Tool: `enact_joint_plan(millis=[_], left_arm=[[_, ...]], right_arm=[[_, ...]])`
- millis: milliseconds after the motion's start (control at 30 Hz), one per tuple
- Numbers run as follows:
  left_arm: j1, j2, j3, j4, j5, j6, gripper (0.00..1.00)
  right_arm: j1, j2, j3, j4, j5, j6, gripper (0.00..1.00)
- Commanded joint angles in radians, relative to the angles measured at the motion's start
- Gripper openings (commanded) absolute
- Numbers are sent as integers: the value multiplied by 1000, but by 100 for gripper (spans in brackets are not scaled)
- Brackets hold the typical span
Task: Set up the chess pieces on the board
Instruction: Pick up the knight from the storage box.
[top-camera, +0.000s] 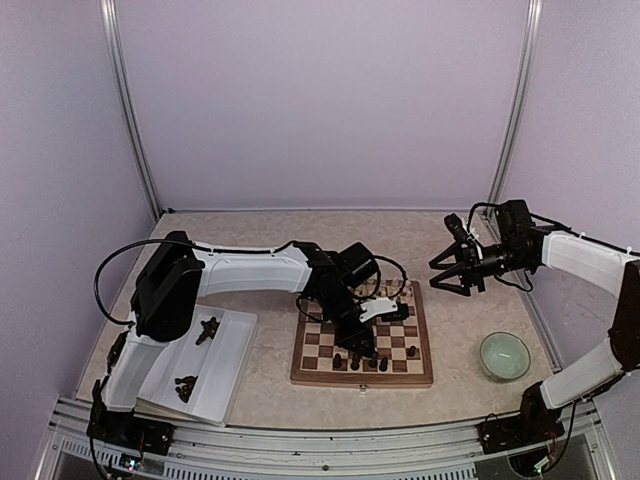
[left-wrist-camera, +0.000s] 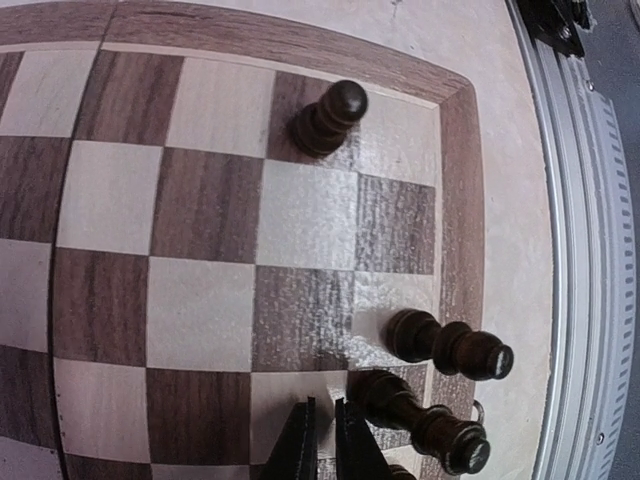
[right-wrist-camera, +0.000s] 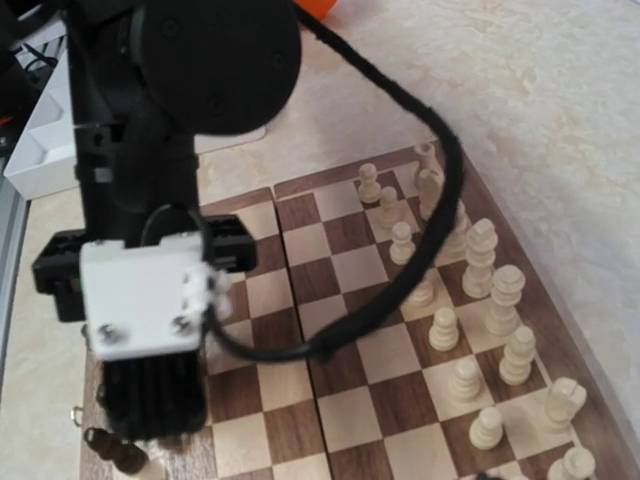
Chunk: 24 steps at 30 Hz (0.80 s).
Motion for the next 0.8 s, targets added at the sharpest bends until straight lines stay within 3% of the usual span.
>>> enact_joint_plan(millis=[0, 200, 400, 533, 633, 767], left_arm=[[30, -66, -19, 85, -48, -42, 12], [37, -236, -67, 145, -224, -143, 22], [-14, -547, -358, 188, -678, -507, 34], [-29, -732, -550, 41, -901, -775, 38], [10, -868, -718, -27, -942, -930, 39], [119, -1031, -920, 22, -882, -976, 39]], right_arm=[[-5, 9, 13, -21, -27, -16, 65], [-6, 9, 18, -25, -29, -15, 65], [-6, -15, 14, -16, -15, -11, 65], [-5, -11, 19, -11, -19, -3, 65], [-5, -2, 24, -13, -29, 1, 65], [-5, -5, 35, -19, -41, 14, 64]])
